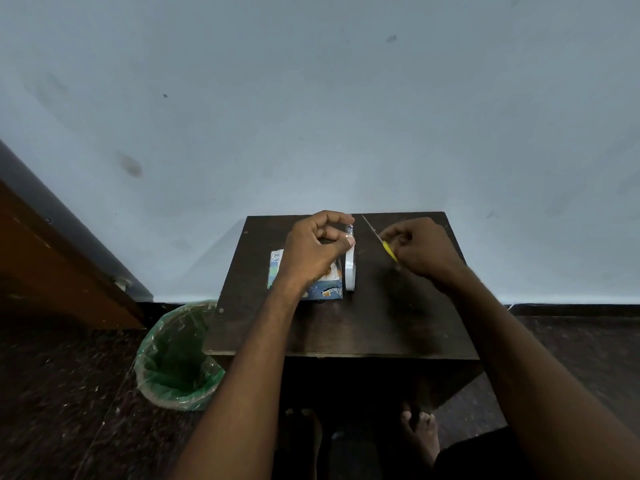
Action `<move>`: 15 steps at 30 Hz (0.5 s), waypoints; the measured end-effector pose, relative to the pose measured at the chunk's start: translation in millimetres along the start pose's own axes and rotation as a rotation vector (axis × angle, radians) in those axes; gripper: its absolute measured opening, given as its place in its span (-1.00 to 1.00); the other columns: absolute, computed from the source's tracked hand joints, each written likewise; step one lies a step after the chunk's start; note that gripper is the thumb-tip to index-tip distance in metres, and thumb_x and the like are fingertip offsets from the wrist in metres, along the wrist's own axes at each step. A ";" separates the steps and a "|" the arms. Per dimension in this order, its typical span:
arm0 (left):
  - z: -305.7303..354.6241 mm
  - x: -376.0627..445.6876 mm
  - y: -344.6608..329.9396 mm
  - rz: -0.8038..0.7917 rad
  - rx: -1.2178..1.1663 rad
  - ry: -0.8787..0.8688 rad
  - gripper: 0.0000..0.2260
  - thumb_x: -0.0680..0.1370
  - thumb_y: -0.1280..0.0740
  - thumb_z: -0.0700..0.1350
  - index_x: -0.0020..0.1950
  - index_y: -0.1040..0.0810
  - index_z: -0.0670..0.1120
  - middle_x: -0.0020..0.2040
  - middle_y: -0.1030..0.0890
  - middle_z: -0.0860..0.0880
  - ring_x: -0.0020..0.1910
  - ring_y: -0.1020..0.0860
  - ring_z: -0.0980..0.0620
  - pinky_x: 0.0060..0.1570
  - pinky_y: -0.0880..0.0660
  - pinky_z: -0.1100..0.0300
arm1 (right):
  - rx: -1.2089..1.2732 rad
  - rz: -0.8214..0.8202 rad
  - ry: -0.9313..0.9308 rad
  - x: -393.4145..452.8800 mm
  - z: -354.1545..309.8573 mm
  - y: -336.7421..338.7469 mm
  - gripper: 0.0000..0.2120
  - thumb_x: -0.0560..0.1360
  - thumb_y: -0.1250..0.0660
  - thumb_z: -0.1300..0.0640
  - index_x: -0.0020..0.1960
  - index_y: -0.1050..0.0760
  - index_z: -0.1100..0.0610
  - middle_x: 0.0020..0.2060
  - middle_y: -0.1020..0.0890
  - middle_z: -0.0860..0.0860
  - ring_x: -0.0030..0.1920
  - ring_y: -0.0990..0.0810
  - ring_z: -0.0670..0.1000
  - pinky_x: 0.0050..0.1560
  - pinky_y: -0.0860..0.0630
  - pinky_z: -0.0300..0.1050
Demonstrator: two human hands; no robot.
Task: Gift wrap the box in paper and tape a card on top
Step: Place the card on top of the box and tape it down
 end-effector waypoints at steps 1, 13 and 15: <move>0.3 0.4 0.2 0.003 0.006 0.001 -0.75 0.55 -0.53 -0.22 0.17 -0.71 0.06 -0.16 -0.77 -0.01 -0.09 -0.74 -0.18 -0.13 -0.68 -0.23 | 0.085 -0.026 0.022 -1.2 -3.3 -0.7 -0.66 0.45 -0.32 0.37 0.00 -0.73 0.00 -0.27 -0.74 -0.02 -0.22 -0.74 -0.01 -0.11 -0.63 -0.13; 0.3 -0.9 1.8 0.016 0.014 -0.023 -0.73 0.55 -0.52 -0.23 0.19 -0.69 0.05 -0.16 -0.77 -0.01 -0.09 -0.74 -0.14 -0.10 -0.67 -0.17 | 0.267 -0.248 0.145 -8.8 -16.7 -3.9 -0.72 0.42 -0.54 0.38 0.04 -0.72 0.10 -0.27 -0.73 0.10 -0.23 -0.66 -0.05 0.07 -0.63 0.02; 1.8 -1.0 -1.9 0.008 0.025 -0.036 -0.72 0.55 -0.53 -0.23 0.20 -0.69 0.05 -0.15 -0.77 0.02 -0.09 -0.75 -0.02 -0.04 -0.69 -0.05 | 0.262 -0.258 0.123 -8.4 -13.5 1.1 -0.71 0.39 -0.56 0.37 0.03 -0.72 0.10 -0.24 -0.74 0.15 -0.21 -0.67 0.01 0.12 -0.64 0.14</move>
Point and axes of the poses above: each hand's wrist, its own x-axis towards the middle knuckle, its own y-axis out of the back of the hand, z = x × y, the point moved 8 cm from there along x, towards the middle knuckle
